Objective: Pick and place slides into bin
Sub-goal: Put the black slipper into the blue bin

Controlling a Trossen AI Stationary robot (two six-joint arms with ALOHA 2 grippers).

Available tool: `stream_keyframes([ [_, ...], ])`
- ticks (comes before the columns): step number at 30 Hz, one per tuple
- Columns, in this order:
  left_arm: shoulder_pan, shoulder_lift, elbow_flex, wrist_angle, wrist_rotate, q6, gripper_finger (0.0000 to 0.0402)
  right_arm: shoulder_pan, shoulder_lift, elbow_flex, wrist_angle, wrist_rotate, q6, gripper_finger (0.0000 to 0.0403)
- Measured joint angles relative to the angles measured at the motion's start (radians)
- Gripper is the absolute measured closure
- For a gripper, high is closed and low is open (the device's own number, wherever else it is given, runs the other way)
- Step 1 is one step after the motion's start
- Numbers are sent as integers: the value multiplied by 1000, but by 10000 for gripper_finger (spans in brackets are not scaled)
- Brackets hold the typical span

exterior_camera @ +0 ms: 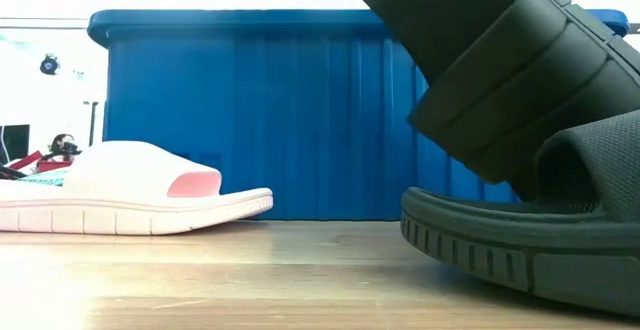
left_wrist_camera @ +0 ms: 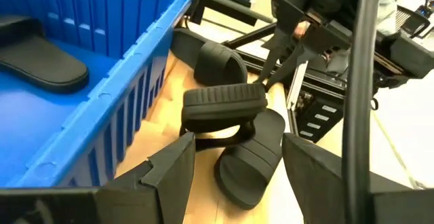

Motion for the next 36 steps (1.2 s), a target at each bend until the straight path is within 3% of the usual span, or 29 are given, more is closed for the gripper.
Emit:
stream_keyframes([
  [8, 5, -28, -2, -2, -40, 32, 198, 10, 0, 7, 1, 126, 12, 395],
  [21, 22, -34, -3, 4, -44, 56, 198, 3, 0, 21, -2, 230, -47, 395],
  [26, 24, -34, -4, 1, -45, 62, 198, -15, -10, 22, -4, 174, -106, 395],
  [32, 24, -34, -4, 0, -45, 62, 198, -17, -12, 23, -41, -55, -210, 394],
  [36, 24, -34, -4, -12, -44, 62, 198, -20, 11, 23, -33, -143, -165, 394],
])
